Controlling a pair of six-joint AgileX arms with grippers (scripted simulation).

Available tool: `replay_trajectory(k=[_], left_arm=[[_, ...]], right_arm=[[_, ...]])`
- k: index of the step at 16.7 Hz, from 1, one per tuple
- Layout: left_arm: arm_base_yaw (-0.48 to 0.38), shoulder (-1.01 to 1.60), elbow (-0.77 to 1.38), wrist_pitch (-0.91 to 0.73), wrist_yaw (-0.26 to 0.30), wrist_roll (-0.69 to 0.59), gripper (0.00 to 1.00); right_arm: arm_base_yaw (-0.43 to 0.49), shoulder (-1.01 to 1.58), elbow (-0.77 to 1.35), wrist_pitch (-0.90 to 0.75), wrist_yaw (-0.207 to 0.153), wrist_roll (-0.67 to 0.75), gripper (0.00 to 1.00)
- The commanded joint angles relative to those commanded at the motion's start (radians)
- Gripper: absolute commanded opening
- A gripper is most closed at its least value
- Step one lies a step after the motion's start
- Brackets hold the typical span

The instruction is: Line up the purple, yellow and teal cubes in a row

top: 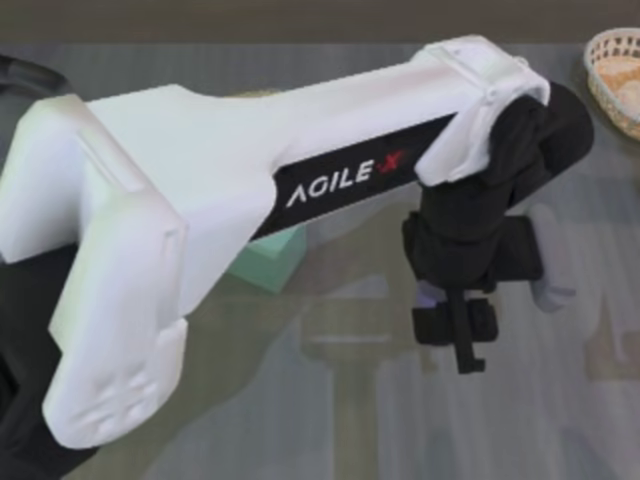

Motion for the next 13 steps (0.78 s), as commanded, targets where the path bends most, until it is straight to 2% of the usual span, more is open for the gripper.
replay_trajectory(k=[6, 11, 13], left_arm=[[-0.005, 0.043, -0.149, 0.2, -0.001, -0.002, 0.0], [-0.005, 0.051, -0.168, 0.22, 0.0, -0.003, 0.0], [-0.005, 0.051, -0.168, 0.22, 0.0, -0.003, 0.15]], right_arm=[[0.0, 0.0, 0.0, 0.0, 0.0, 0.0, 1.0], [0.0, 0.0, 0.0, 0.0, 0.0, 0.0, 1.0], [0.0, 0.0, 0.0, 0.0, 0.0, 0.0, 1.0]])
